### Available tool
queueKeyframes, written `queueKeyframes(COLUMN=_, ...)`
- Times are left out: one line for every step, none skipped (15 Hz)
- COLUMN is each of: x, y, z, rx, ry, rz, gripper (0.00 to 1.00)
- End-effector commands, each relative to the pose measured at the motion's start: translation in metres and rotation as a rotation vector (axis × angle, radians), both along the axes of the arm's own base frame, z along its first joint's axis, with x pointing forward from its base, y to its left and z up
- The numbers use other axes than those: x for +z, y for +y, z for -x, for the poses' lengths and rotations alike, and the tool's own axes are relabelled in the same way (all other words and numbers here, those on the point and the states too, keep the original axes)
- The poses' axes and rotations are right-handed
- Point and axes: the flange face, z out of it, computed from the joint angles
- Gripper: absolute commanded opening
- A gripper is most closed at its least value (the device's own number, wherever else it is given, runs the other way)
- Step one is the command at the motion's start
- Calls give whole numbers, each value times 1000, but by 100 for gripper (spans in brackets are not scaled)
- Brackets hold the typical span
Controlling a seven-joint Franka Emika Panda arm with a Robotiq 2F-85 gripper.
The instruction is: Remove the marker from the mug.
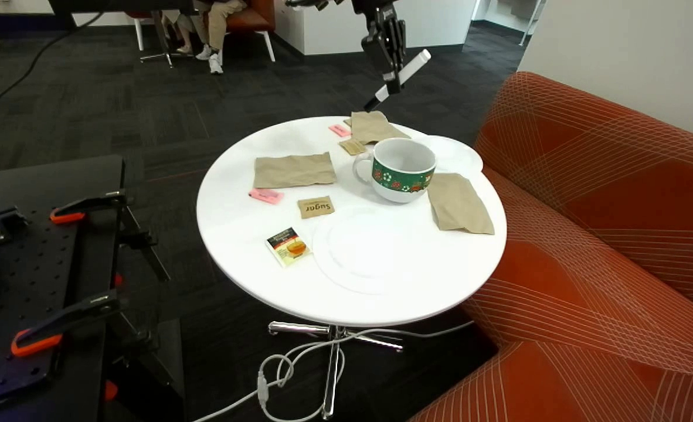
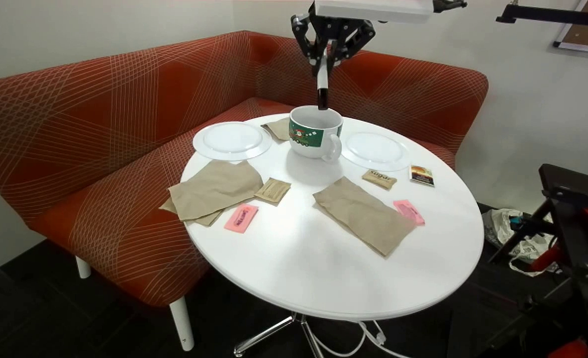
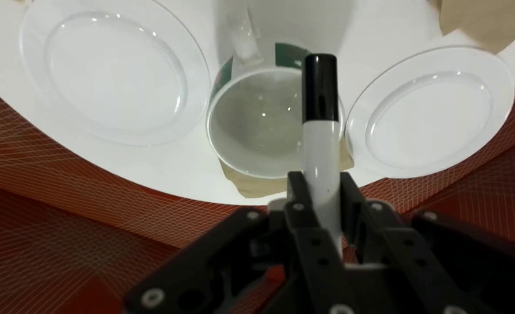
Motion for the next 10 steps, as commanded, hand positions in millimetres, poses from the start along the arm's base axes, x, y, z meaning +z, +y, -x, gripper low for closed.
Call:
queueKeyframes(x=7, y=24, z=27, rx=120, ry=33, rz=-53, gripper=5)
queueKeyframes(x=7, y=33, z=32, rx=157, ry=51, rz=-68, gripper=5)
queueKeyframes(x=4, y=41, z=36, rx=206, ry=78, rz=-84, gripper=5)
queueKeyframes(x=0, y=48, z=40, rx=249, ry=109, rz=-102, gripper=5)
queueKeyframes(x=-4, y=55, z=44, rx=301, ry=146, rz=-122, gripper=5)
queueKeyframes(x=-8, y=59, z=49, rx=346, ry=183, rz=-138, gripper=5)
queueKeyframes(x=-14, y=65, z=52, rx=393, ry=221, rz=-151, gripper=5)
queueKeyframes(x=-20, y=69, z=55, rx=438, ry=264, rz=-158, gripper=5)
queueKeyframes(x=-26, y=72, z=58, rx=483, ry=303, rz=-166, gripper=5)
queueKeyframes(x=-33, y=77, z=59, rx=525, ry=348, rz=-170, gripper=5)
